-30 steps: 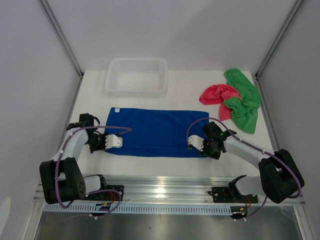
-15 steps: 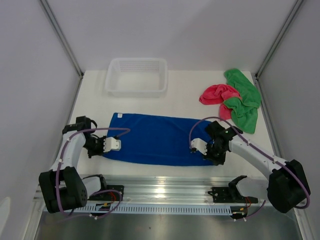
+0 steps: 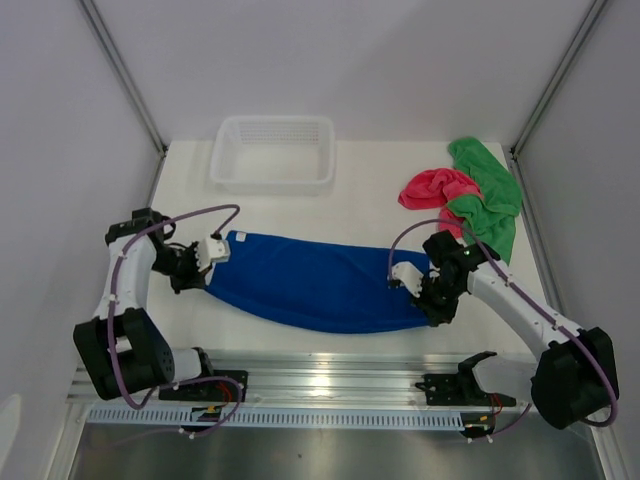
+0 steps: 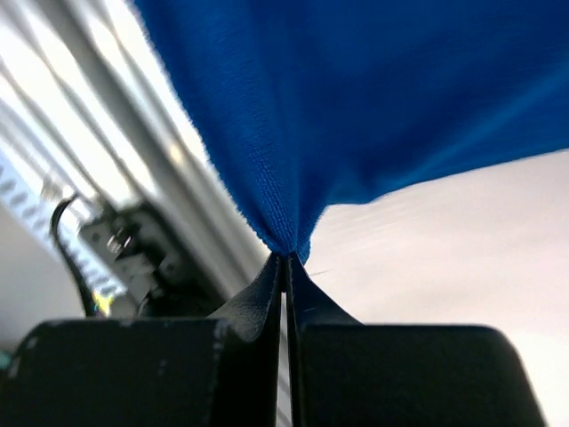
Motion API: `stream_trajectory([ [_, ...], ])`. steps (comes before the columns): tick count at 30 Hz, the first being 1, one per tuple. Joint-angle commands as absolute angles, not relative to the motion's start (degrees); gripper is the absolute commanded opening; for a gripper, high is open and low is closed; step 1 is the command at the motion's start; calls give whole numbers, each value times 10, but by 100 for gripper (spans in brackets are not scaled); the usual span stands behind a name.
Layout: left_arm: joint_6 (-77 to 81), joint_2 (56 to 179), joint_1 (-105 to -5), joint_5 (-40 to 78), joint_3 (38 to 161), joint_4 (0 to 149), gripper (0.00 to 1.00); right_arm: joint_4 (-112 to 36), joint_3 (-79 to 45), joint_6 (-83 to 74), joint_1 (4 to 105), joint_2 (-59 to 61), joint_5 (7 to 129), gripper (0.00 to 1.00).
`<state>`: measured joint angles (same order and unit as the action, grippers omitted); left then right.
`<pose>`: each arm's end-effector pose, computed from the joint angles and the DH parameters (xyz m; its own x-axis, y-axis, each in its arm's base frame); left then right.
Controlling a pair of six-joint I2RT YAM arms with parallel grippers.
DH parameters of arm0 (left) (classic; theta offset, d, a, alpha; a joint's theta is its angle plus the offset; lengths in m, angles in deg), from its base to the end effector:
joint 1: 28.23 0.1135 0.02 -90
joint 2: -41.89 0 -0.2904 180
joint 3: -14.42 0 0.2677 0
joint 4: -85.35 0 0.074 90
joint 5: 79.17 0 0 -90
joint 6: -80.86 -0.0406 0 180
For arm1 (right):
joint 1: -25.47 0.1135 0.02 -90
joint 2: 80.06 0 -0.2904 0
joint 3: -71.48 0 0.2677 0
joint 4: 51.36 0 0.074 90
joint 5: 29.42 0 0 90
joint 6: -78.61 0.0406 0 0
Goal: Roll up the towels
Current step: Fold the towel
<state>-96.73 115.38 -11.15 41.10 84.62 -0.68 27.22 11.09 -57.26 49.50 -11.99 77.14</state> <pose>0.2030 0.0409 0.2675 -0.2879 0.8142 -0.5041 0.9446 0.3282 -0.0093 0.1635 0.0856 0.2344 -0.3422 -0.9059 -0.2496 -0.9378 0.3126 0.1512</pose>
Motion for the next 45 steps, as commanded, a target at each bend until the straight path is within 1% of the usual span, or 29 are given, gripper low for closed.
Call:
stream_trajectory([
  [1,-888,1187,-105,482,898,59,1,185,68,-539,467,-100,776,0],
  [5,-812,1229,-106,499,945,92,1,127,54,-510,454,-63,745,0],
  [10,-736,1275,-107,480,993,132,1,84,47,-482,423,-43,741,0],
  [16,-666,1296,-129,433,992,209,1,60,32,-468,405,-23,734,0],
  [22,-627,1330,-143,392,998,259,1,37,-3,-453,397,47,686,0],
  [28,-599,1352,-165,362,999,297,0,31,-36,-451,394,96,610,0],
  [33,-580,1365,-173,338,999,324,1,24,-48,-445,394,100,608,0],
  [38,-570,1382,-176,322,1002,331,1,23,-76,-433,394,144,601,0],
  [45,-563,1397,-186,306,1004,349,1,14,-91,-429,394,170,573,0],
])
